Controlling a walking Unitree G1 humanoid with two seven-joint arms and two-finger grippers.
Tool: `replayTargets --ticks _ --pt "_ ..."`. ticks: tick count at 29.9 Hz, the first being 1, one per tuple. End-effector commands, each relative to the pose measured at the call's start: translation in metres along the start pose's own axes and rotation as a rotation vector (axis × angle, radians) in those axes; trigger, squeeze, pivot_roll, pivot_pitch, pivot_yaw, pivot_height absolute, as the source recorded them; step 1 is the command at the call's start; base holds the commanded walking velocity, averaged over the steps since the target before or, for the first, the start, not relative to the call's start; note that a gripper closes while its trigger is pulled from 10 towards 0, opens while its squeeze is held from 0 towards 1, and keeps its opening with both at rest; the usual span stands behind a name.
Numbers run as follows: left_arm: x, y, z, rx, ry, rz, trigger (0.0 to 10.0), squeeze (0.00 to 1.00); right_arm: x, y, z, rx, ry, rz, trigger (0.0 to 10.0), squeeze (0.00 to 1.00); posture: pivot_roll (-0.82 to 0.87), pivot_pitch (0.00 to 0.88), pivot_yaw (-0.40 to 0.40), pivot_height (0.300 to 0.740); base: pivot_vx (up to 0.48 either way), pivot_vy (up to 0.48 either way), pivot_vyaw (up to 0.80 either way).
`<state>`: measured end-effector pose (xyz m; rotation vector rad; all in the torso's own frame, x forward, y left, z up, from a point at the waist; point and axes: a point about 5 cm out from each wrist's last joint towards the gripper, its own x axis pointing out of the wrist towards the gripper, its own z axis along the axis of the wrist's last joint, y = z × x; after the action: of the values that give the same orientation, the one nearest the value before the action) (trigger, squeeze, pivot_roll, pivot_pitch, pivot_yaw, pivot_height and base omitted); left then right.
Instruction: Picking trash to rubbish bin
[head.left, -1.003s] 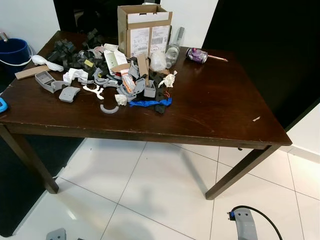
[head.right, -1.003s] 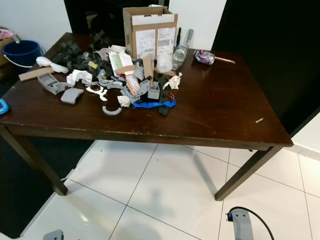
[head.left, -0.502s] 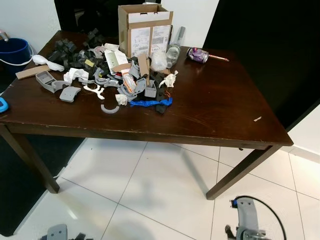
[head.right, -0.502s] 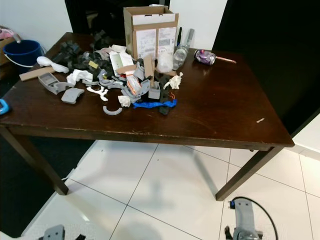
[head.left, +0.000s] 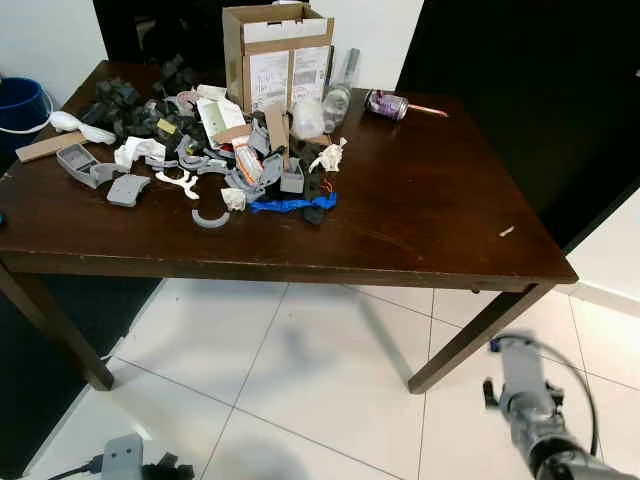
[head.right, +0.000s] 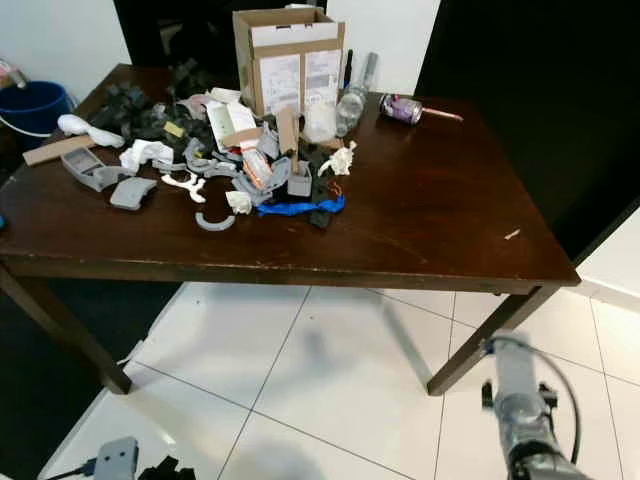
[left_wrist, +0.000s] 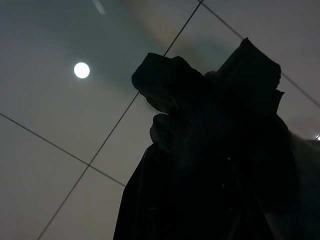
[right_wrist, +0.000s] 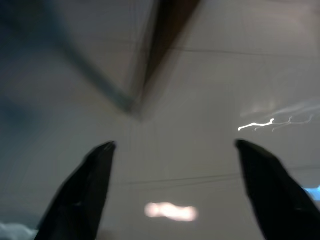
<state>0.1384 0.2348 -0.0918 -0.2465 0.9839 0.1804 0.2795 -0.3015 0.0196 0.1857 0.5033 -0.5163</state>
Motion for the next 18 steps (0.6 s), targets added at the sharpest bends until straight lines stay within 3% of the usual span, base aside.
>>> replayTargets --ticks 1,3,4,6,7,8,11,12,13,15,16,18 --pt "-0.002 -0.004 -0.018 0.006 0.058 -0.009 10.0 0.00 0.002 0.002 0.021 0.264 -0.098 0.068 10.0 0.00 0.18 0.109 -0.089 0.740 0.000 0.000 0.00" --pt "-0.003 -0.006 -0.022 0.006 0.071 -0.014 10.0 0.00 0.004 0.011 0.051 0.469 -0.219 0.182 10.0 0.00 0.18 0.111 -0.085 0.740 0.000 0.000 0.00" --pt "-0.003 -0.006 -0.022 0.006 0.071 -0.014 10.0 0.00 0.004 0.011 0.051 0.469 -0.219 0.182 10.0 0.00 0.18 0.111 -0.085 0.740 0.000 0.000 0.00" --pt "-0.003 -0.007 -0.027 0.009 0.084 -0.020 10.0 0.00 0.000 0.026 0.095 0.606 -0.392 0.400 10.0 0.00 0.18 0.113 -0.083 0.740 0.000 0.000 0.00" --pt "-0.003 -0.007 -0.027 0.009 0.084 -0.020 10.0 0.00 0.000 0.026 0.095 0.606 -0.392 0.400 10.0 0.00 0.18 0.113 -0.083 0.740 0.000 0.000 0.00" --pt "-0.004 -0.007 -0.028 0.011 0.088 -0.021 10.0 0.00 -0.005 0.037 0.116 0.633 -0.472 0.533 10.0 0.00 0.18 0.113 -0.083 0.740 0.000 0.000 0.00" --pt "-0.004 -0.008 -0.029 0.013 0.092 -0.023 10.0 0.00 -0.021 0.069 0.147 0.597 -0.595 0.858 10.0 0.00 0.18 0.114 -0.084 0.740 0.000 0.000 0.00" --pt "-0.004 -0.008 -0.029 0.016 0.094 -0.024 10.0 0.00 -0.031 0.088 0.152 0.531 -0.621 1.002 10.0 0.00 0.18 0.116 -0.084 0.740 0.000 0.000 0.00" --pt "-0.004 -0.008 -0.029 0.016 0.094 -0.024 10.0 0.00 -0.031 0.088 0.152 0.531 -0.621 1.002 10.0 0.00 0.18 0.116 -0.084 0.740 0.000 0.000 0.00" --pt "-0.003 -0.009 -0.030 0.018 0.095 -0.027 10.0 0.00 -0.047 0.122 0.153 0.410 -0.626 1.202 10.0 0.00 0.18 0.116 -0.084 0.740 0.000 0.000 0.00" --pt "-0.003 -0.009 -0.030 0.018 0.095 -0.027 10.0 0.00 -0.047 0.122 0.153 0.410 -0.626 1.202 10.0 0.00 0.18 0.116 -0.084 0.740 0.000 0.000 0.00" --pt "-0.003 -0.012 -0.030 0.021 0.094 -0.033 10.0 0.00 -0.057 0.161 0.138 0.221 -0.557 1.278 10.0 0.00 0.17 0.119 -0.086 0.740 0.000 0.000 0.00"
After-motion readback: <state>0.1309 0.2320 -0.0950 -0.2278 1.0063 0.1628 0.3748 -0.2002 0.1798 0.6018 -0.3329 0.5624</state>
